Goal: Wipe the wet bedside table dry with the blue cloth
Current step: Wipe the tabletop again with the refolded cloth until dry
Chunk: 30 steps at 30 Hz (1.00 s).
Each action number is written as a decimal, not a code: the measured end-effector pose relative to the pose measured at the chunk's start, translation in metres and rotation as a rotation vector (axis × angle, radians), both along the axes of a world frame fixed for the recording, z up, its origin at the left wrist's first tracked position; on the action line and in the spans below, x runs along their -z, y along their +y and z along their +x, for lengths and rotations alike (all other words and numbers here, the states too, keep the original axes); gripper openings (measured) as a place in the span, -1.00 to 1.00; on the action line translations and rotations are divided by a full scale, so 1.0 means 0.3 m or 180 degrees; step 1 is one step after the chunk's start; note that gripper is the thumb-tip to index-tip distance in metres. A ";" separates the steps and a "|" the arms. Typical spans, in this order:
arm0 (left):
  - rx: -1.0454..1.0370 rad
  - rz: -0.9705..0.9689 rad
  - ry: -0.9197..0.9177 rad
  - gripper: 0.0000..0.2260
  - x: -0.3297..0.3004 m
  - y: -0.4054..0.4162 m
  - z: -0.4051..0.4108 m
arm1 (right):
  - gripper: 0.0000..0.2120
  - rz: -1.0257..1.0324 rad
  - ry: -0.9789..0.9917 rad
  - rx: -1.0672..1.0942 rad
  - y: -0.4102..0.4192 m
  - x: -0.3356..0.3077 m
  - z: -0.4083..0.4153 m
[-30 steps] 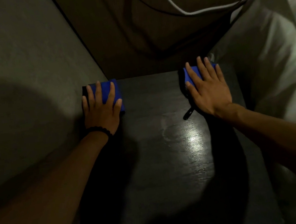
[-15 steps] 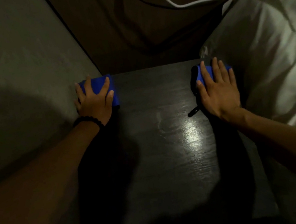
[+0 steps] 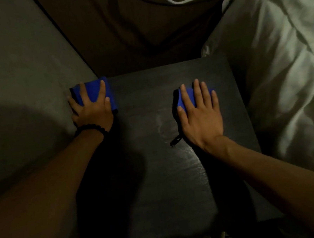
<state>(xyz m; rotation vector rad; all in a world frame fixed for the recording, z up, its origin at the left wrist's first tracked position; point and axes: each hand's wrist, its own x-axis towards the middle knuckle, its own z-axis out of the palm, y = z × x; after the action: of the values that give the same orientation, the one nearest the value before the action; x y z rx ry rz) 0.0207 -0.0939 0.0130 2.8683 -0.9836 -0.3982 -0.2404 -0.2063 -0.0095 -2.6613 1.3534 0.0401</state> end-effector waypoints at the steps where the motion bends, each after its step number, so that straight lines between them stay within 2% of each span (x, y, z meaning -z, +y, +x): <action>1: -0.0007 -0.0002 0.0005 -0.54 0.002 0.001 0.001 | -0.37 0.0004 -0.0015 -0.0029 0.017 0.000 0.016; 6: 0.0006 -0.0062 0.0045 -0.54 0.021 0.009 0.017 | -0.38 0.0114 -0.0082 -0.0246 0.094 -0.010 0.104; 9: 0.0244 0.0023 -0.0136 -0.53 0.036 0.014 0.031 | -0.39 0.0185 -0.0092 -0.0395 0.124 -0.021 0.149; 14: 0.0173 -0.0310 -0.0139 -0.52 0.034 0.031 0.033 | -0.39 0.0284 -0.0094 -0.0625 0.157 -0.030 0.208; 17: 0.0270 -0.0218 -0.0233 -0.52 0.029 0.038 0.037 | -0.39 0.0279 -0.0116 -0.0756 0.195 -0.031 0.250; 24: 0.0259 -0.0176 -0.0072 -0.53 0.023 0.035 0.049 | -0.38 0.0512 -0.0365 -0.1038 0.297 -0.020 0.368; 30: 0.0220 -0.0339 0.0037 -0.54 0.019 0.034 0.061 | -0.38 0.0441 -0.0406 -0.1149 0.311 -0.010 0.374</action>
<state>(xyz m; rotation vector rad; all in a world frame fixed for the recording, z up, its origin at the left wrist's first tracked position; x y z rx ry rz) 0.0392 -0.0838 0.0073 2.7407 -1.0704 -0.3560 -0.1281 -0.1130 -0.0066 -2.6996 0.7911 0.0052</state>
